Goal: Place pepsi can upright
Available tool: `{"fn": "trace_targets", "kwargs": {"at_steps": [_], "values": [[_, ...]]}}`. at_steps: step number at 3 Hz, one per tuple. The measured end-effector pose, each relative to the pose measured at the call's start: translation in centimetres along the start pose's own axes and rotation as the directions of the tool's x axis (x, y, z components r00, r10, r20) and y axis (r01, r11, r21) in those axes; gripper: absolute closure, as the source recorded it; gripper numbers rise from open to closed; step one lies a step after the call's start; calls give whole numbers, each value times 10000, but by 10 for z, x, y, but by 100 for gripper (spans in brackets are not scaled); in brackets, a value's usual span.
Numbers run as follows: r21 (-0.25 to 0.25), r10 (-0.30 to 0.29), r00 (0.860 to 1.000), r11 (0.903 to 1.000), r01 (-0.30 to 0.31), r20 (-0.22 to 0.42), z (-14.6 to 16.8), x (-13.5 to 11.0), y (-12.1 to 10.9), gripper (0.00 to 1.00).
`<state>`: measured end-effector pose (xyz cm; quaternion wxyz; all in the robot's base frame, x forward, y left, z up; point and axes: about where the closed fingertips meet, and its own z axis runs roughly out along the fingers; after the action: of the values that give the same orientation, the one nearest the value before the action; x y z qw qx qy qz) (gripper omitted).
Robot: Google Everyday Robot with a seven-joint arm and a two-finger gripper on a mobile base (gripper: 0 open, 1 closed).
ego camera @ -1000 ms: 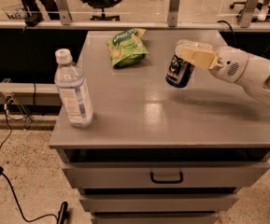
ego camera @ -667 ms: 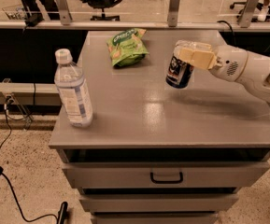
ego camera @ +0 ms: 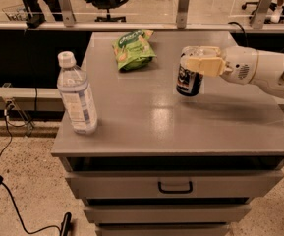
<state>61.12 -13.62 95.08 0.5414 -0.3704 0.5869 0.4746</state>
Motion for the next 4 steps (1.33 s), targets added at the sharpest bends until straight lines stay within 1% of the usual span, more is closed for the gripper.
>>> {"fn": "trace_targets", "kwargs": {"at_steps": [1,2,4], "values": [[-282,-359,9980,9990,345,-529,0,8,1,82],[-476,-538,9949,9976,499,-849,0,13,2,59],[-463,-391,9956,9983,352,-856,-4,22,-1,13]]}}
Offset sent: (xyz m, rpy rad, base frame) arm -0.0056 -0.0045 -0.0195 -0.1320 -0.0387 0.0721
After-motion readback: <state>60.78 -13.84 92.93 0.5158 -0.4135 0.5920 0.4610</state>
